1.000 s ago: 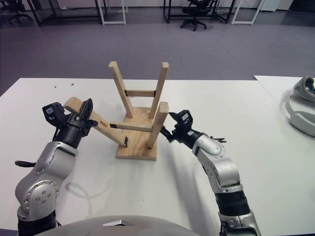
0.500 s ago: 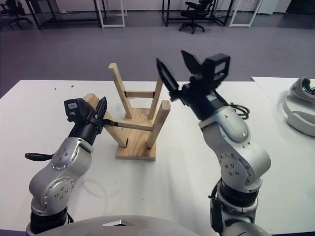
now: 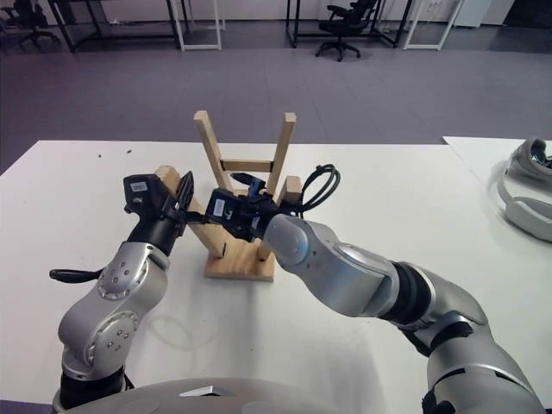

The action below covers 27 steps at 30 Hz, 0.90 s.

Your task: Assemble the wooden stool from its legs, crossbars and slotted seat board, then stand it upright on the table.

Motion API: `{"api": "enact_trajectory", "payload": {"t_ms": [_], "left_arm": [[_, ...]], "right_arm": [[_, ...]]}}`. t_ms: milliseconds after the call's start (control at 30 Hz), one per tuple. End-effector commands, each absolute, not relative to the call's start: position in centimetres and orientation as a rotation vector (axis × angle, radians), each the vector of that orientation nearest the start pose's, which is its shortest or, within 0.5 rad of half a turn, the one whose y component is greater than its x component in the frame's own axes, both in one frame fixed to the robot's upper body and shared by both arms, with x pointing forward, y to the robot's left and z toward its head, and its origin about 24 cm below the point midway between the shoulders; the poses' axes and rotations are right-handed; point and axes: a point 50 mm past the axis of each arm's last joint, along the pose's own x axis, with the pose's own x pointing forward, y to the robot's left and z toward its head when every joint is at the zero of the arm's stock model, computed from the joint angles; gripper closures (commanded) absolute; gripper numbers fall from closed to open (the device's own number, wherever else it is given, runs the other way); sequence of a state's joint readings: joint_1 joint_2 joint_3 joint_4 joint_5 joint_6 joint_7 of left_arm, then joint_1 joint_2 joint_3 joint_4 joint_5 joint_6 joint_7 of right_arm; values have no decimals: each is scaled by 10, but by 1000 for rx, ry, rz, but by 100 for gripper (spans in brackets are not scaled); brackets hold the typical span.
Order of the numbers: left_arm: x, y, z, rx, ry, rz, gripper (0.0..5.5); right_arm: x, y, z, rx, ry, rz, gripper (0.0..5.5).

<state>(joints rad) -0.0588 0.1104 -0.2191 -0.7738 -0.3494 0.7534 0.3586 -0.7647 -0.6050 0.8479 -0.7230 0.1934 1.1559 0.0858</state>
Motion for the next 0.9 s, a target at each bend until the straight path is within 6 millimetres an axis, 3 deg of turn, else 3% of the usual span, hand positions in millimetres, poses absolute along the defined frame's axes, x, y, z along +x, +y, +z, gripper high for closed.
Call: {"api": "enact_trajectory", "payload": {"t_ms": [33,167,267,367,467,567,667,700,767,833,900], "left_arm": [[220,93,133,-10,105,-197,446],[224,77,148,-77,26,-306,444],[224,79,172,-267,-101,-348,355],[218,91,193,-330,-221,-429,307],[225,102,218,-325,-330,-535,252],[238,121,266,-249,-473,-660,234],[257,138,289,-167,-466,-734,234],[266,142,283,-162,-412,-756,234],[283,143,250,-162,-261,-797,234],[288,138,204,-187,-107,-844,234],[286,131,142,-181,52,-850,234]], "right_arm": [[227,-54,129,-988,305,870,173],[222,-58,119,-954,380,936,173],[231,-64,126,-880,337,922,173],[248,-66,171,-735,79,830,173],[254,-73,222,-575,-180,747,173],[253,-98,277,-344,-411,666,173],[262,-132,309,-128,-482,646,173],[267,-146,306,-44,-441,654,173],[271,-165,274,82,-304,690,173],[271,-171,223,118,-92,696,173],[268,-170,165,79,132,680,173]]}}
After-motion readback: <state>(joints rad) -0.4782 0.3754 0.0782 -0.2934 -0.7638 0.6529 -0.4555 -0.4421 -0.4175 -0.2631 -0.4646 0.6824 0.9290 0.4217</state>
